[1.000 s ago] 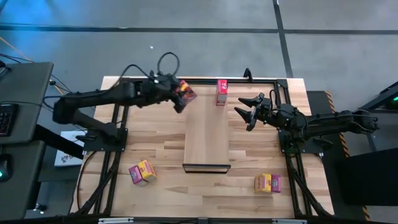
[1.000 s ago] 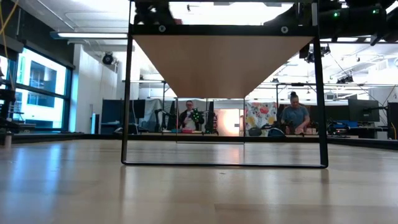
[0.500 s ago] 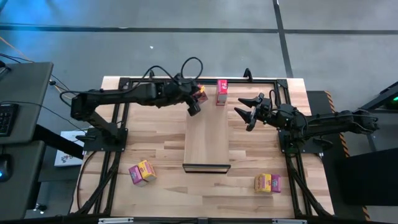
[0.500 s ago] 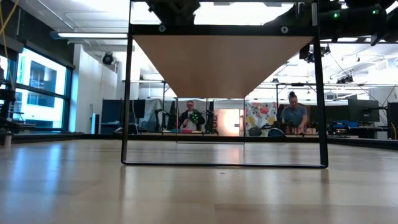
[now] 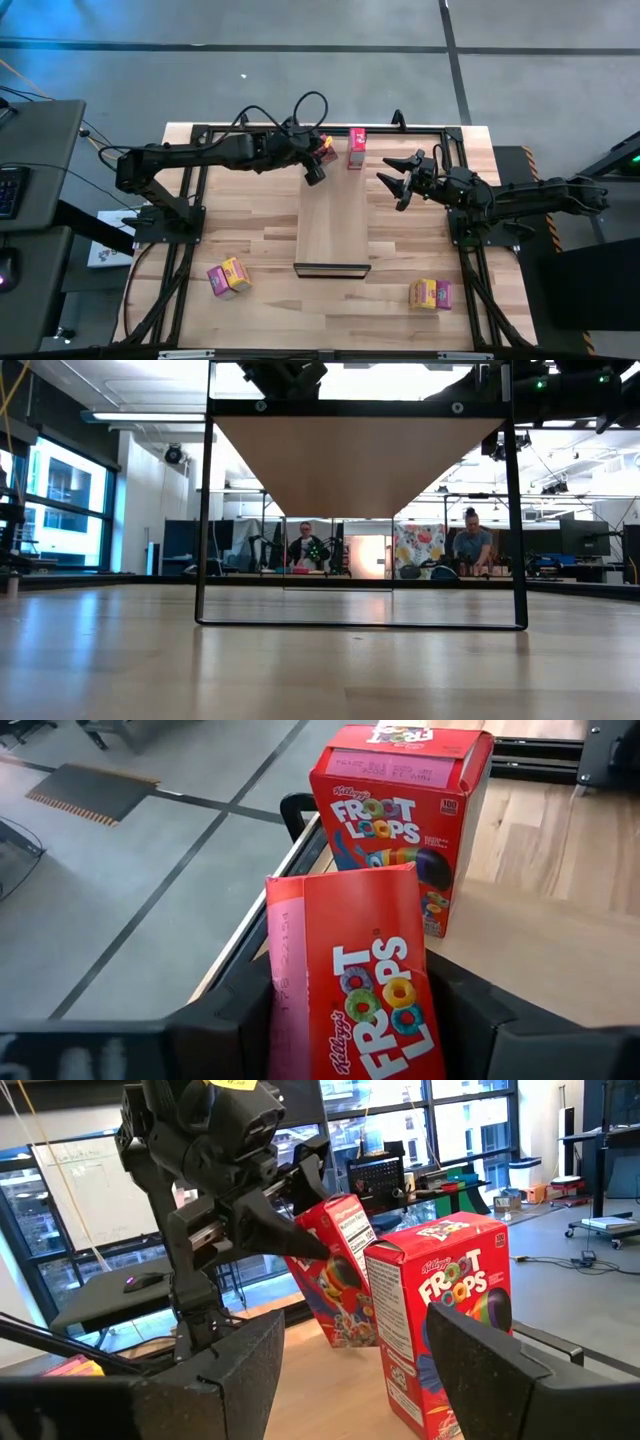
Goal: Stack cereal on shelf
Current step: Put the red cereal box on the shelf aligned with the other red cereal box
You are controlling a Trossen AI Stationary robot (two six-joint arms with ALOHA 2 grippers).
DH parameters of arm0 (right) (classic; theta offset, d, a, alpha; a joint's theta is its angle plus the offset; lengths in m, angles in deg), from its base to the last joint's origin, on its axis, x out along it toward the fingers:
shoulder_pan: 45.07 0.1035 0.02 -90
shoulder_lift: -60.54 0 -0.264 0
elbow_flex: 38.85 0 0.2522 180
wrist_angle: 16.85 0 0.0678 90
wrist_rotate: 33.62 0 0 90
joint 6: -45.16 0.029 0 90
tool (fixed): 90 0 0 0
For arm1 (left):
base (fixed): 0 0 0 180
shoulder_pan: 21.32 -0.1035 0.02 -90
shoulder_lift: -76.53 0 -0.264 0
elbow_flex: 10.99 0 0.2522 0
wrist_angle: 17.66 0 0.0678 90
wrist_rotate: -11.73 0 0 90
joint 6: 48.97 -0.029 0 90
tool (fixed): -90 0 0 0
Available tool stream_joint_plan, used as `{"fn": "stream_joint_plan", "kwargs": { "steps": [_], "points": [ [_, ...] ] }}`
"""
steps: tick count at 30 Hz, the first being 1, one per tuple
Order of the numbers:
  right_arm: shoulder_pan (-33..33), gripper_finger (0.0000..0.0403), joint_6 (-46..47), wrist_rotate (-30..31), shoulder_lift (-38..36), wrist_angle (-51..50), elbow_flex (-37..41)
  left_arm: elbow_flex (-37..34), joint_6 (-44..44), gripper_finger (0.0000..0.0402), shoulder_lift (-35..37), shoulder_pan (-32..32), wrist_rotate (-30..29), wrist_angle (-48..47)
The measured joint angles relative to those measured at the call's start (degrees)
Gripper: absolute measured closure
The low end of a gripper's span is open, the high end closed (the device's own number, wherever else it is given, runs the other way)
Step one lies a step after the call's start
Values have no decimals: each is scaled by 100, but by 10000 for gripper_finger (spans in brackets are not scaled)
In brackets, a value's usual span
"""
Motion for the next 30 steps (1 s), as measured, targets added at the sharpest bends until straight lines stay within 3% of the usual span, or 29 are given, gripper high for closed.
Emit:
{"fn": "stream_joint_plan", "kwargs": {
  "steps": [11,19,30],
  "points": [
    [0,165,0,0,0,0,0,0,-2,175,0,-73,6,0],
    [0,165,-2,0,0,0,0,0,-60,165,22,-129,122,60],
    [0,165,-2,0,0,-29,0,1,-240,167,842,-131,127,79]
  ]
}}
